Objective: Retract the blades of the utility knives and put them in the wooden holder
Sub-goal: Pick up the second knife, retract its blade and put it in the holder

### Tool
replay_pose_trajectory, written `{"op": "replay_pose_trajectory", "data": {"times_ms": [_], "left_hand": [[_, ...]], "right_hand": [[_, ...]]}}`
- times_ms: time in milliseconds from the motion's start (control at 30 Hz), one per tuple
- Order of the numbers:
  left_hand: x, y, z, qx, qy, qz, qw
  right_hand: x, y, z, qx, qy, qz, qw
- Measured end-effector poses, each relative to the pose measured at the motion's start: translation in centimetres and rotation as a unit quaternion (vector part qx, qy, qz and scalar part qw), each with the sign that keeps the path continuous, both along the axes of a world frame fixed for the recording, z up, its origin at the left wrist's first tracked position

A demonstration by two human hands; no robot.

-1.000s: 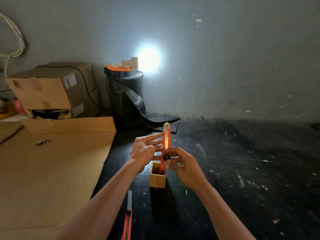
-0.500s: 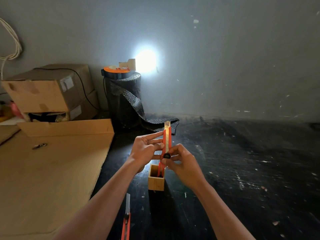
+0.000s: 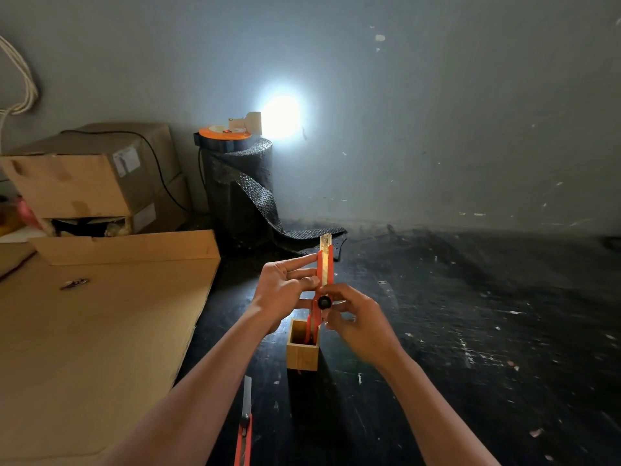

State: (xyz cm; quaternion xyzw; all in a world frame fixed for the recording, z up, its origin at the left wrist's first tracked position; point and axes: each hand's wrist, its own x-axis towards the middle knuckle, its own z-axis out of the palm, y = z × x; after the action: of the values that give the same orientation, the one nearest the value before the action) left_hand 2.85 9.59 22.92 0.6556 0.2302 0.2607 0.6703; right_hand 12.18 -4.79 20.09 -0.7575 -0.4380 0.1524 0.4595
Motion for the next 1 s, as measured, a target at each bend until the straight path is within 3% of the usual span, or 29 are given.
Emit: {"op": "replay_pose_trajectory", "data": {"times_ms": [400,833,1000], "left_hand": [[-0.5,0.2,-0.9,-0.013,0.002,-0.001,1.0],[-0.1,2.2,-5.9,-0.033,0.0,-0.007,0.999],[0.1,4.2,-9.9,0.124,0.119,0.073,0.982]], "right_hand": [[-0.6,0.9,-1.0,0.007,0.016,-0.012,1.0],[2.1,4.5,-2.0,0.069,0.096,-0.019,0.993],[3.7,6.4,-4.4,0.024,0.086,-0.055,0.995]]}}
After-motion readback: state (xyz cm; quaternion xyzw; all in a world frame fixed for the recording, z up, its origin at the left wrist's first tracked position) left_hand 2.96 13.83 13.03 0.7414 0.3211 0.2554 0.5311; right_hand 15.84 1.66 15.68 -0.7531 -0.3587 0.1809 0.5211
